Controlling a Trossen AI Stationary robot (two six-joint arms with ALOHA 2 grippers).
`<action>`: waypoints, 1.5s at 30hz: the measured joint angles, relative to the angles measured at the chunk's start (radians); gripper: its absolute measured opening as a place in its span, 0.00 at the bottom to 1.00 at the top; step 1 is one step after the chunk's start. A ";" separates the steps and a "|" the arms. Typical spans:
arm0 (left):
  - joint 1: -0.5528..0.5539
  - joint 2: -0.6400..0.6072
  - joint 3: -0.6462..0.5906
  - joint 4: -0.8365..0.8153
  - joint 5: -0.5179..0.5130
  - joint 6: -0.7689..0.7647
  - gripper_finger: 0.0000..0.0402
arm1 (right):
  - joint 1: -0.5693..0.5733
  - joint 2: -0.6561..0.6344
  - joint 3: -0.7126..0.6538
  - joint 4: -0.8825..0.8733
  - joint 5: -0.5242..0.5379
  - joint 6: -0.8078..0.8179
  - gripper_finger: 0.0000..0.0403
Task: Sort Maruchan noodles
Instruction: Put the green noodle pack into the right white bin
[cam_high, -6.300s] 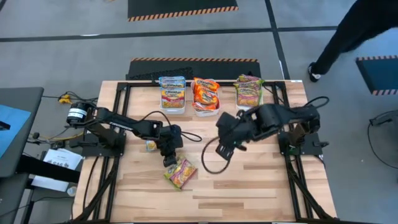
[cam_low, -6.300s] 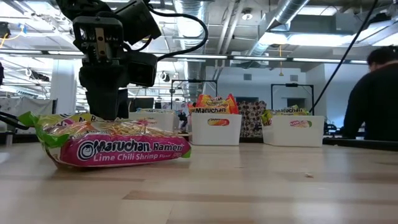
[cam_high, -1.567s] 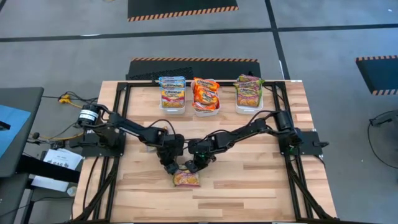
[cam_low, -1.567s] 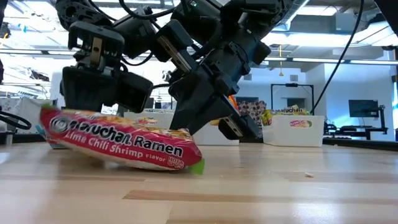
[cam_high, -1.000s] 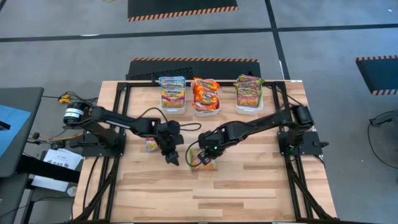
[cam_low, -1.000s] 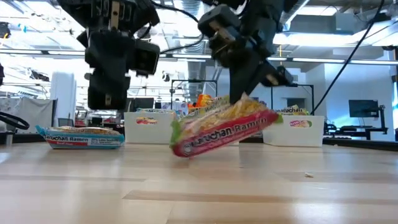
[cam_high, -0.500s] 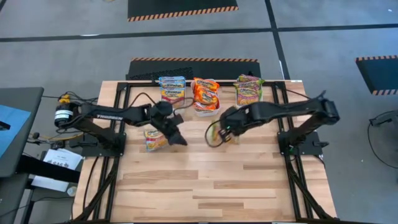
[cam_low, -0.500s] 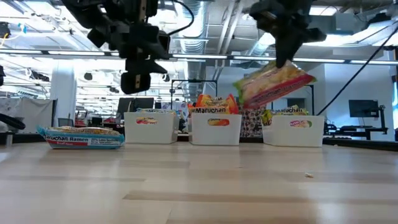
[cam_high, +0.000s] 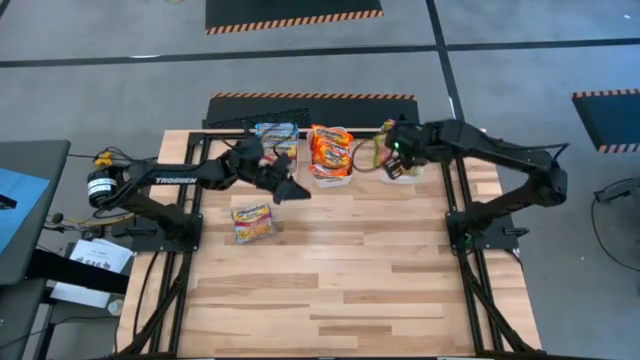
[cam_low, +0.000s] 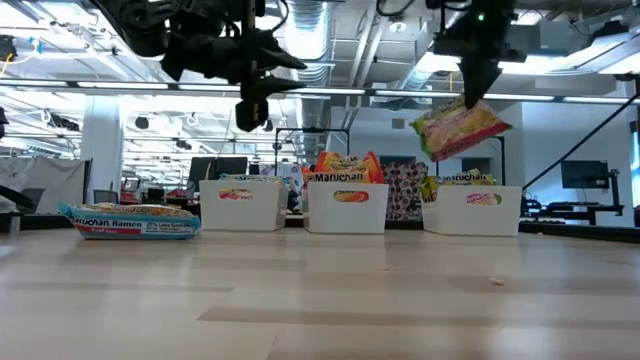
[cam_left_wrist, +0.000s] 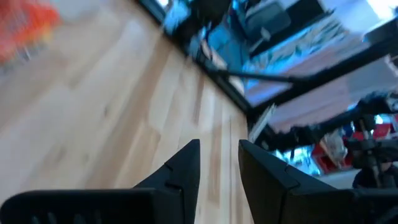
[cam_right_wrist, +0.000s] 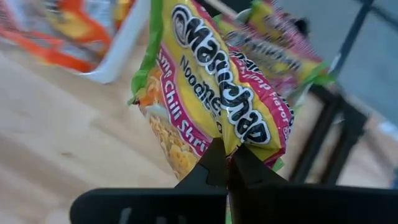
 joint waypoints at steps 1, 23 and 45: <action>0.012 0.000 0.000 0.025 0.000 -0.001 0.24 | -0.031 0.000 -0.001 0.001 0.006 -0.047 0.01; 0.184 0.000 0.000 0.121 -0.037 -0.007 0.24 | -0.295 0.203 -0.002 0.047 -0.084 -0.454 0.02; 0.202 0.000 0.000 0.121 -0.055 0.001 0.24 | -0.312 0.332 -0.002 -0.035 -0.066 -0.452 0.38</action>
